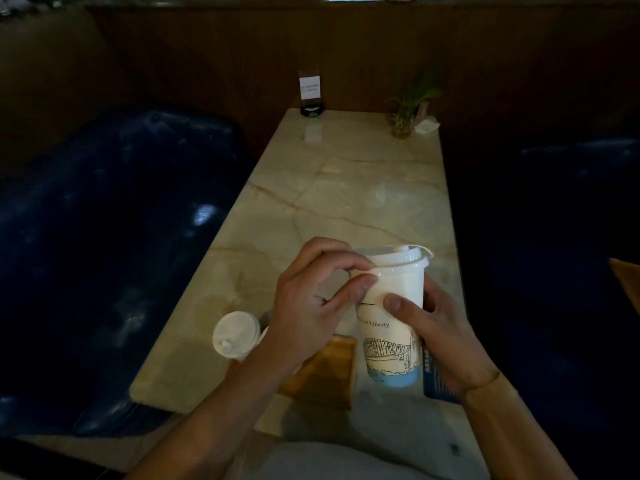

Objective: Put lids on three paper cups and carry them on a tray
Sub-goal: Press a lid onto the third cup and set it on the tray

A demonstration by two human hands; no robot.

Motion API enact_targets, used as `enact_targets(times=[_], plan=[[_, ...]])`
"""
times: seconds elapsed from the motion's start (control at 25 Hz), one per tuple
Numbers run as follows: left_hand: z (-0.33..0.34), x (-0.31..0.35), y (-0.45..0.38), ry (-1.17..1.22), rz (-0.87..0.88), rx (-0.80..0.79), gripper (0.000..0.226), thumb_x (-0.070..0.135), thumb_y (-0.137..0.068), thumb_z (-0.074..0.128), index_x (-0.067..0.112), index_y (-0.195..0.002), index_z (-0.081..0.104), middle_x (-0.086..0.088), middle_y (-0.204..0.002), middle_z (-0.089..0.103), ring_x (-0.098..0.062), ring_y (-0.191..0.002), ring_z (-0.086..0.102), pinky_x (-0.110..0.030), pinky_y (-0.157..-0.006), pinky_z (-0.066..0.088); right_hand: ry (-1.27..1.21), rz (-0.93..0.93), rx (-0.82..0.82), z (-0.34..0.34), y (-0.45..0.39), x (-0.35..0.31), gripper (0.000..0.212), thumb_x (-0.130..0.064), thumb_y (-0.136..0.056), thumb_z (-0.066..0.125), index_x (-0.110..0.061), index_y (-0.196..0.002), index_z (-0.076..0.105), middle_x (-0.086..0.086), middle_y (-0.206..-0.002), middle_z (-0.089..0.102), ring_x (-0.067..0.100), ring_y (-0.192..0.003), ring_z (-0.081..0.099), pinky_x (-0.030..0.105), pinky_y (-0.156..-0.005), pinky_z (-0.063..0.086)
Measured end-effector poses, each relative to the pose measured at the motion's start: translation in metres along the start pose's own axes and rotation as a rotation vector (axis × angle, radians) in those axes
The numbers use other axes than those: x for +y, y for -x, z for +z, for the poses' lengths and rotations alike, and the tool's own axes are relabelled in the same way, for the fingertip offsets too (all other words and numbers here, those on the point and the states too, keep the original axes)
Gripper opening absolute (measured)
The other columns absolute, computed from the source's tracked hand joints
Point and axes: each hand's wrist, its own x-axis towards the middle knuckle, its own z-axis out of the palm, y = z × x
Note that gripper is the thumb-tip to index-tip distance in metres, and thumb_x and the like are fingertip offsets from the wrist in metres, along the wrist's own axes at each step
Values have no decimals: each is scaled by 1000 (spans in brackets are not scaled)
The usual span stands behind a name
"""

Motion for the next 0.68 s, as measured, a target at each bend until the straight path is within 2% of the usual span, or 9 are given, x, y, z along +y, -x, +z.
enact_targets(times=[0.16, 0.24, 0.36, 0.44, 0.52, 0.6, 0.68], plan=[[-2, -4, 1, -1, -2, 10, 12, 12, -86, 72, 4, -95, 70, -7, -98, 63, -11, -92, 63, -21, -83, 51, 3, 12, -18, 0, -2, 0, 47, -42, -64, 76, -31, -110, 68, 4, -108, 76, 23, -99, 73, 33, -76, 61], [0, -5, 2, -45, 2, 31, 12, 12, -86, 72, 2, -93, 70, -9, -96, 63, -15, -91, 63, -23, -82, 52, 18, 29, -41, 0, -5, 0, 53, -44, -63, 76, -35, -113, 64, -1, -108, 76, 20, -98, 73, 28, -72, 60], [2, -4, 0, -106, 15, 42, 14, 13, -87, 70, 0, -93, 70, -12, -95, 63, -20, -89, 63, -26, -82, 53, 3, 65, -42, 0, -11, 0, 73, -43, -59, 79, -33, -125, 49, -1, -106, 76, 21, -96, 74, 33, -71, 61], [1, -4, -1, -150, 33, 20, 16, 15, -89, 68, 0, -93, 70, -12, -95, 62, -20, -89, 62, -25, -82, 52, 18, 58, -30, 0, -14, 0, 69, -39, -64, 80, -33, -126, 51, 2, -108, 75, 23, -98, 73, 41, -76, 62], [0, -5, -2, -213, 53, -13, 17, 17, -90, 67, 0, -93, 71, -12, -95, 61, -19, -90, 61, -26, -82, 52, 65, 41, -21, 0, -17, 0, 61, -36, -68, 85, -30, -123, 57, 1, -110, 74, 22, -101, 71, 42, -81, 61], [4, -5, -1, -267, 80, -34, 16, 15, -89, 67, 0, -93, 71, -13, -95, 62, -22, -89, 61, -31, -81, 53, 122, 39, -10, 3, -20, 0, 63, -34, -61, 87, -27, -118, 61, 1, -106, 75, 19, -98, 72, 35, -78, 62], [9, -4, -1, -310, 104, -36, 15, 14, -89, 68, 0, -93, 71, -15, -94, 64, -26, -87, 63, -36, -77, 54, 166, 31, 20, 9, -24, 2, 62, -22, -60, 89, -22, -115, 60, 3, -99, 76, 16, -91, 73, 27, -70, 61]])
